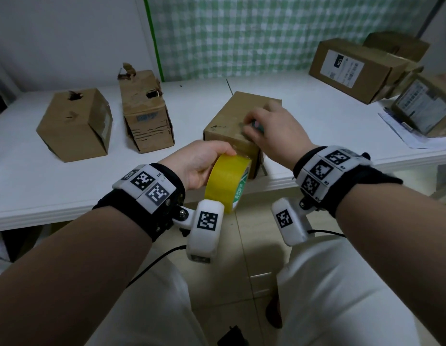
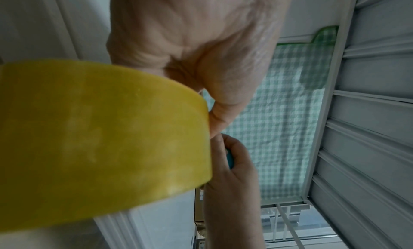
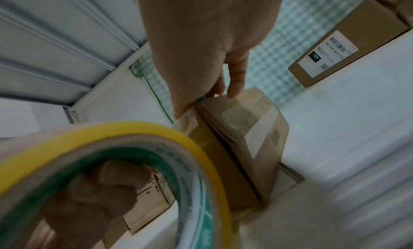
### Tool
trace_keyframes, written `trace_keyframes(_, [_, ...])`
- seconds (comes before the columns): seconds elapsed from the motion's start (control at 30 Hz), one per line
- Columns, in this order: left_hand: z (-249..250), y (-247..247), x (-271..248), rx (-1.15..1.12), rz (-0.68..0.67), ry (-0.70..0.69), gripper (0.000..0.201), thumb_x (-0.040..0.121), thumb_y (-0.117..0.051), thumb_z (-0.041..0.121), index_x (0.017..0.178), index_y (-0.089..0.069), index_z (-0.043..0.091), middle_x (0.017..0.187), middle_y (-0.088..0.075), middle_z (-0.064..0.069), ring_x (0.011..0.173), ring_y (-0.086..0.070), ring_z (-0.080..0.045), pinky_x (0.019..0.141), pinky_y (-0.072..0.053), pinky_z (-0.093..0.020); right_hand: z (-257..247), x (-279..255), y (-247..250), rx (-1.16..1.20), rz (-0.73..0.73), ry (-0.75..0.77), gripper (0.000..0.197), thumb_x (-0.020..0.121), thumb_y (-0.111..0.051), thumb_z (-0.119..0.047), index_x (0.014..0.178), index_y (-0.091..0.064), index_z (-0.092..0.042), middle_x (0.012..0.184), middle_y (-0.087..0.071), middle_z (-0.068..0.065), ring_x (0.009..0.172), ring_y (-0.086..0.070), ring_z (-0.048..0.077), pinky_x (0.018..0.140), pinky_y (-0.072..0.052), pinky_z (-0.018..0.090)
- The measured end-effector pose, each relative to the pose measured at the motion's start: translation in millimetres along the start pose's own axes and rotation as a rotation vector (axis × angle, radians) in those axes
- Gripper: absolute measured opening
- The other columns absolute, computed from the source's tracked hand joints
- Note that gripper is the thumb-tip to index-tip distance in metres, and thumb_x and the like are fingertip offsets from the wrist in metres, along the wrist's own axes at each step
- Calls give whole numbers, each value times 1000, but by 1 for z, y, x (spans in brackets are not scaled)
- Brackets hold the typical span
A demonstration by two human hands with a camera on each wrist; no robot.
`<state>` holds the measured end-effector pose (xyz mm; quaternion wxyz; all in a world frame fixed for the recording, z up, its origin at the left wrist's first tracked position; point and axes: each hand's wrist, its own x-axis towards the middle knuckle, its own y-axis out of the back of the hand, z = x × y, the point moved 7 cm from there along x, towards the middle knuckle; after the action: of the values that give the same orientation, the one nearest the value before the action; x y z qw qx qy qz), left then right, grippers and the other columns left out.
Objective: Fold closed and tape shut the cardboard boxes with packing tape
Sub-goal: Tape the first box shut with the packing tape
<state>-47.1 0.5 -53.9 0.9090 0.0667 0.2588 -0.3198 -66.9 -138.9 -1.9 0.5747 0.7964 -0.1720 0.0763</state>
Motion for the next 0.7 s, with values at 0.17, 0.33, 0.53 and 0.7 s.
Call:
trace_keyframes(0.17, [-2, 3, 4, -21, -24, -1, 16, 89, -57, 14, 105, -58, 8, 84, -65, -12, 77, -63, -23, 83, -51, -39, -1, 1, -4, -51, 71, -12, 55, 74, -60, -65, 102, -59, -18, 96, -40, -2, 91, -41, 15, 69, -37, 28])
trace_keyframes(0.33, [-4, 6, 8, -18, -42, 5, 22, 89, -56, 14, 110, -58, 8, 93, -66, -15, 85, -64, -26, 87, -51, -41, -9, 1, -9, 28, 110, 52, 48, 73, -73, -49, 98, -61, -10, 94, -38, 1, 82, -41, 18, 70, -38, 29])
trace_keyframes(0.53, [-15, 8, 7, 50, -51, 76, 18, 88, -58, 18, 104, -60, 8, 78, -61, -10, 67, -60, -20, 66, -53, -29, -10, -2, -13, 13, 89, 51, 51, 69, -81, -36, 104, -56, -8, 106, -43, 8, 81, -40, 17, 71, -37, 29])
trace_keyframes(0.7, [-5, 29, 6, -4, 32, 22, 21, 86, -62, 17, 105, -58, 10, 80, -60, -10, 67, -60, -21, 67, -53, -31, -7, -1, -11, 54, 51, 44, 55, 68, -80, -40, 105, -55, -9, 103, -39, 4, 84, -41, 16, 76, -40, 29])
